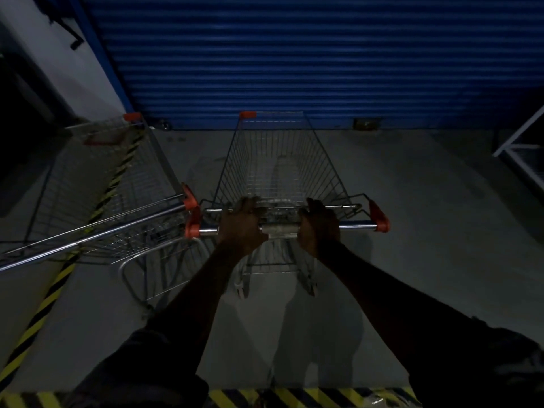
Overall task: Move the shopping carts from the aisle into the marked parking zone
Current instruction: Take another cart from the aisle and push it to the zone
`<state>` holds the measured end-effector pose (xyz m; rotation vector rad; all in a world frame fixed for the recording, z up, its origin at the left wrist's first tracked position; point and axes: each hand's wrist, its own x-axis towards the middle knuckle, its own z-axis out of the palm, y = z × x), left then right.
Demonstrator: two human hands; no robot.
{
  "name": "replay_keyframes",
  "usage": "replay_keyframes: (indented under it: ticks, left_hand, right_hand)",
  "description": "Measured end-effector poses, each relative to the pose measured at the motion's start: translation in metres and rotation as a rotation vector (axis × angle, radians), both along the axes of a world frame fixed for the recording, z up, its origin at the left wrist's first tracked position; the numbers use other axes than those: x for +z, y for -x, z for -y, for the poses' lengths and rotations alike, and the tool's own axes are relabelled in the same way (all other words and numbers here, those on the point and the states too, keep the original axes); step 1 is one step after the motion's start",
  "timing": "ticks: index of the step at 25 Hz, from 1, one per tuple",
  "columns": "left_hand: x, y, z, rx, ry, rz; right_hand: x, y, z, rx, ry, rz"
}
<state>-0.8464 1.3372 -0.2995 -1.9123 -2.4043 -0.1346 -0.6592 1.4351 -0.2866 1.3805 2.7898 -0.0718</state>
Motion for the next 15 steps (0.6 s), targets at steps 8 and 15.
replay_keyframes:
  ticks: [8, 15]
  left_hand:
    - [0.011, -0.035, 0.037, 0.004, -0.222, 0.088]
    - [0.043, -0.114, 0.052, 0.067, -0.344, 0.125]
  right_hand:
    - [0.002, -0.046, 0.037, -0.08, -0.079, -0.257]
    - [0.017, -0.114, 0.05, 0.068, -0.183, -0.488]
